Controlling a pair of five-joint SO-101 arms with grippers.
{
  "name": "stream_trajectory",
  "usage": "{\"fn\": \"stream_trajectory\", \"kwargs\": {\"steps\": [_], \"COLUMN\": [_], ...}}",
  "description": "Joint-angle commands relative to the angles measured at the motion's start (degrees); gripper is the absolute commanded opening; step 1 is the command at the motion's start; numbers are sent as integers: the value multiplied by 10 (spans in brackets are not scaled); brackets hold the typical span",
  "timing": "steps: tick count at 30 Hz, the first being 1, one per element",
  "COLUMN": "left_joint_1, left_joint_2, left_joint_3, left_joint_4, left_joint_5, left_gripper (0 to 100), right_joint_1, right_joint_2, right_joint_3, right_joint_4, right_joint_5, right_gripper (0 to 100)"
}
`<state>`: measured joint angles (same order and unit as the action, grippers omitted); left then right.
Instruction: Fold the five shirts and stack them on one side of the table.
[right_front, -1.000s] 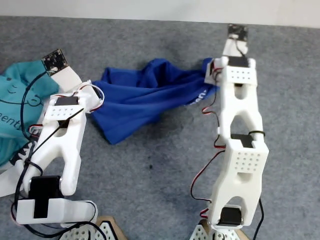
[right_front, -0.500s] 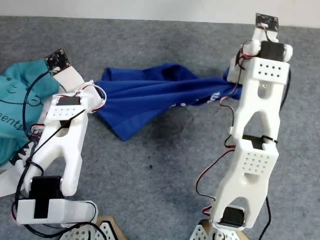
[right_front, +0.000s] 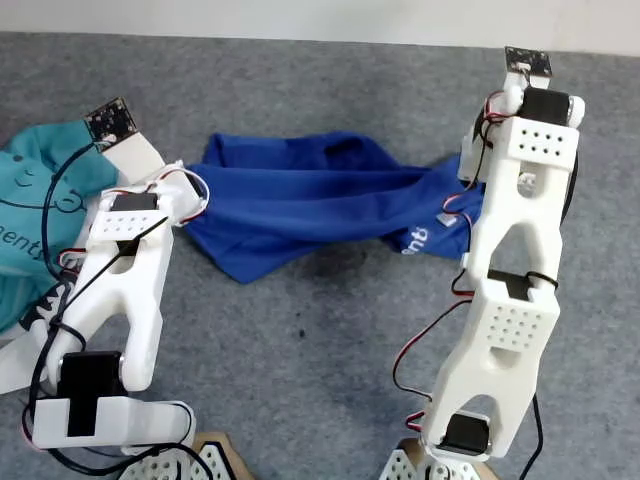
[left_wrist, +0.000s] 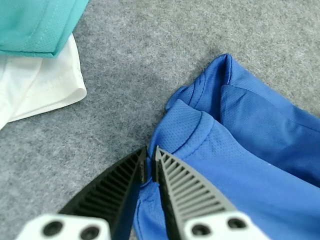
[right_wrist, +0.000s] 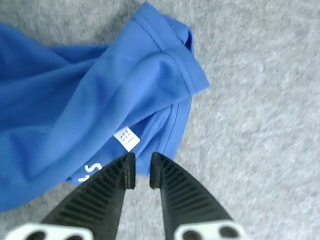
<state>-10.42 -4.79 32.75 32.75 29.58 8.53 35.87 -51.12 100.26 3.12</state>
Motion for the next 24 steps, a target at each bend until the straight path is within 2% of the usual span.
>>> {"fn": "stream_trajectory", "kwargs": {"steps": [1,6,24], "left_joint_1": [-1,-1,-1], "left_joint_2": [-1,-1,-1], "left_joint_3": [-14,-14,-14], "left_joint_4": [-9,-9,-9], "left_joint_5": [1,1,1], "left_gripper": [7,7,7], "right_joint_1": [-15,-36,-50], "right_joint_2": [-28,-23,-22], "right_joint_3": [46,101,268], "right_joint_4": [7,-17,-230], "right_joint_5": [7,6,1], "right_gripper": [73,122,123]}}
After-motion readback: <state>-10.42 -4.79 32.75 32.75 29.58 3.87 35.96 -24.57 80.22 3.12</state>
